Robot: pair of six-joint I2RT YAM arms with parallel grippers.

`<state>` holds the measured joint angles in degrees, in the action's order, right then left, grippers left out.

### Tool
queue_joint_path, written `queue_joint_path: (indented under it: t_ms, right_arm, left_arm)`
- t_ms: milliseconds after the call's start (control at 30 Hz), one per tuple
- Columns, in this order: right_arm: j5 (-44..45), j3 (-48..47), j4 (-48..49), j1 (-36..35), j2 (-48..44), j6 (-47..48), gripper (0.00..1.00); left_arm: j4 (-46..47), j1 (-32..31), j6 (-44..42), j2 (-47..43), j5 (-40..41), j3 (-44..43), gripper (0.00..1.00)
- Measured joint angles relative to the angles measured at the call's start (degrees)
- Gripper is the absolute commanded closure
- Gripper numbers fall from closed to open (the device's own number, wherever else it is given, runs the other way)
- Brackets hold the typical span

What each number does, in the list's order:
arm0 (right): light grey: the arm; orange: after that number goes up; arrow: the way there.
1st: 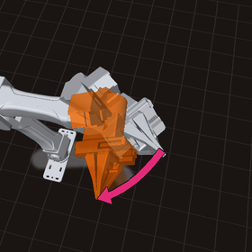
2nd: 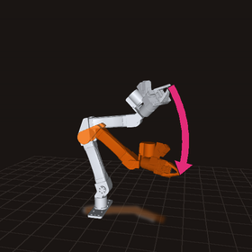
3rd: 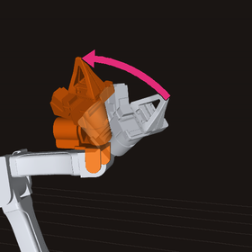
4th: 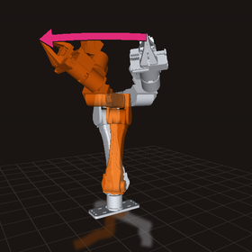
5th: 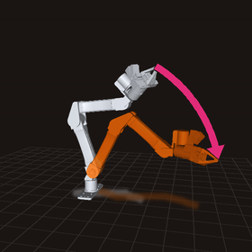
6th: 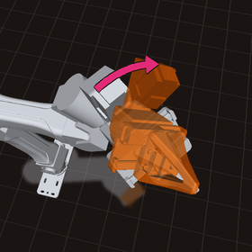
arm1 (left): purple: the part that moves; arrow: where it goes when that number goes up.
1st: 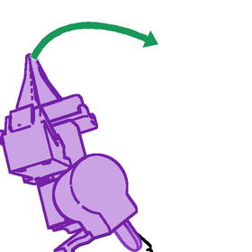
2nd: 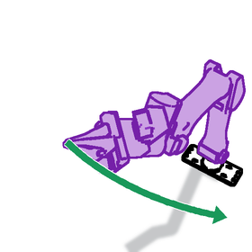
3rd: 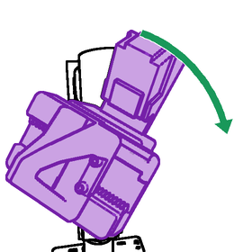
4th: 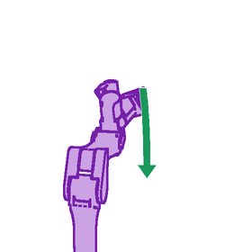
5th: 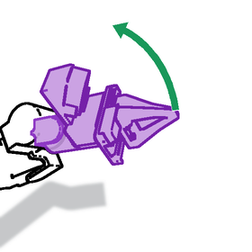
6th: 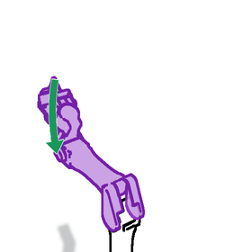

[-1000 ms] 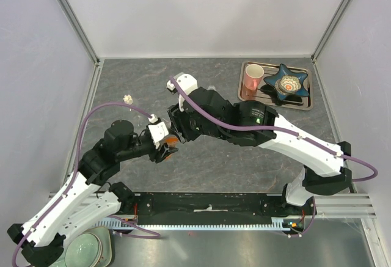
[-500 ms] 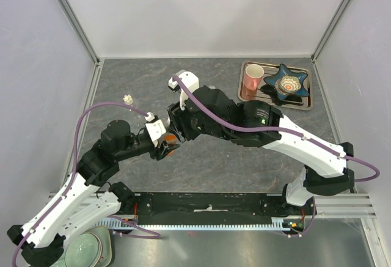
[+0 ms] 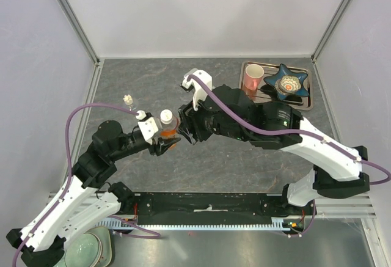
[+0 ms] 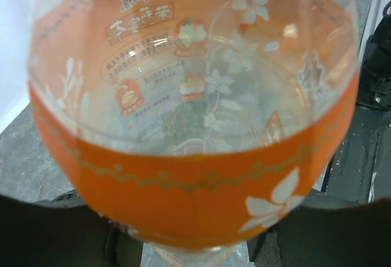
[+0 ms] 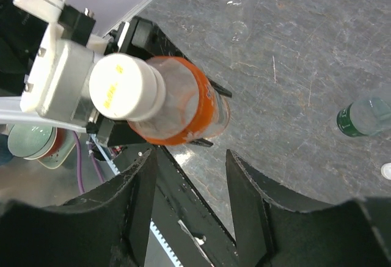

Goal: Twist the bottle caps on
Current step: Screw the bottle cap onto the plastic bottle.

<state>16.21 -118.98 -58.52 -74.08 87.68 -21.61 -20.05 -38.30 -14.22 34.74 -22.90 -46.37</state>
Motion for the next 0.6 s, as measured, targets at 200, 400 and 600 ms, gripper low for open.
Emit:
queue_joint_path:
  t_ms: [200, 400, 600]
  right_arm:
    - [-1.38, 1.68, 0.59, 0.00, -3.30, 1.99, 0.38]
    - [-9.07, 11.91, 10.12, 0.04, -11.61, 10.19, 0.18]
    - [-17.88, 22.88, 22.56, 0.04, -21.73, 21.62, 0.05]
  left_arm:
    - [0.83, 0.20, 0.85, -0.04, -0.39, -0.48, 0.98]
    - [0.94, 0.74, 3.58, -0.04, -4.83, -0.52, 0.98]
    - [2.27, 1.03, 8.44, -0.02, -17.79, -0.59, 0.98]
